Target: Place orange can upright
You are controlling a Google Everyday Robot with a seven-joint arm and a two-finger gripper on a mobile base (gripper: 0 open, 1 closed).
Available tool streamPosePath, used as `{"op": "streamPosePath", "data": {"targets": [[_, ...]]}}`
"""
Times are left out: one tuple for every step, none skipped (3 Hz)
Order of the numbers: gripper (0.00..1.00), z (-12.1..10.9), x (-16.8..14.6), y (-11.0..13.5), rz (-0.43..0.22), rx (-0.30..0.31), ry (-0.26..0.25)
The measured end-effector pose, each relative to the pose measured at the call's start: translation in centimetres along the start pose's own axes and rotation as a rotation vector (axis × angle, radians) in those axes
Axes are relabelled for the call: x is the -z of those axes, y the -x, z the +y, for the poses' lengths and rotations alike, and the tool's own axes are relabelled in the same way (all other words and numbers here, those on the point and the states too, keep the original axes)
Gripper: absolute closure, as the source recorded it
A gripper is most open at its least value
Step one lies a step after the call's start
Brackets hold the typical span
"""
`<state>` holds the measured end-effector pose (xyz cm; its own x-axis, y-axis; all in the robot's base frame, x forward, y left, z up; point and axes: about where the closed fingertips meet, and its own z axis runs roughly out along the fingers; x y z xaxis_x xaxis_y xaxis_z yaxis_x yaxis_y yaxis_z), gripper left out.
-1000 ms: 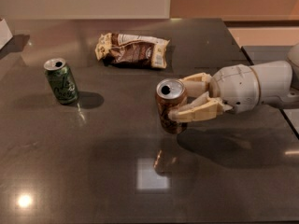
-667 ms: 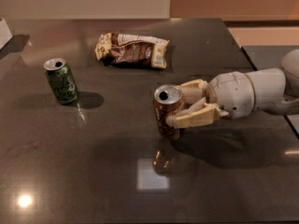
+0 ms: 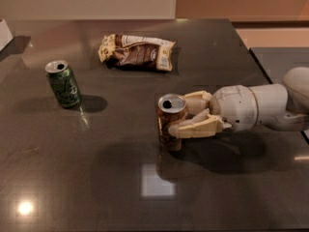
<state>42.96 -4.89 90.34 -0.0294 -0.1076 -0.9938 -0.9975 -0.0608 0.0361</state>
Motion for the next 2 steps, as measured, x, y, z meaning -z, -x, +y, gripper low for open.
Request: {"op": "streamPosePath", "data": {"targets": [[0.82,-0.03,0.01,-0.47,-0.040,-0.004,-0.020],[0.59,-0.02,-0.03,-0.97,-0.061,-0.012,-0.027]]}}
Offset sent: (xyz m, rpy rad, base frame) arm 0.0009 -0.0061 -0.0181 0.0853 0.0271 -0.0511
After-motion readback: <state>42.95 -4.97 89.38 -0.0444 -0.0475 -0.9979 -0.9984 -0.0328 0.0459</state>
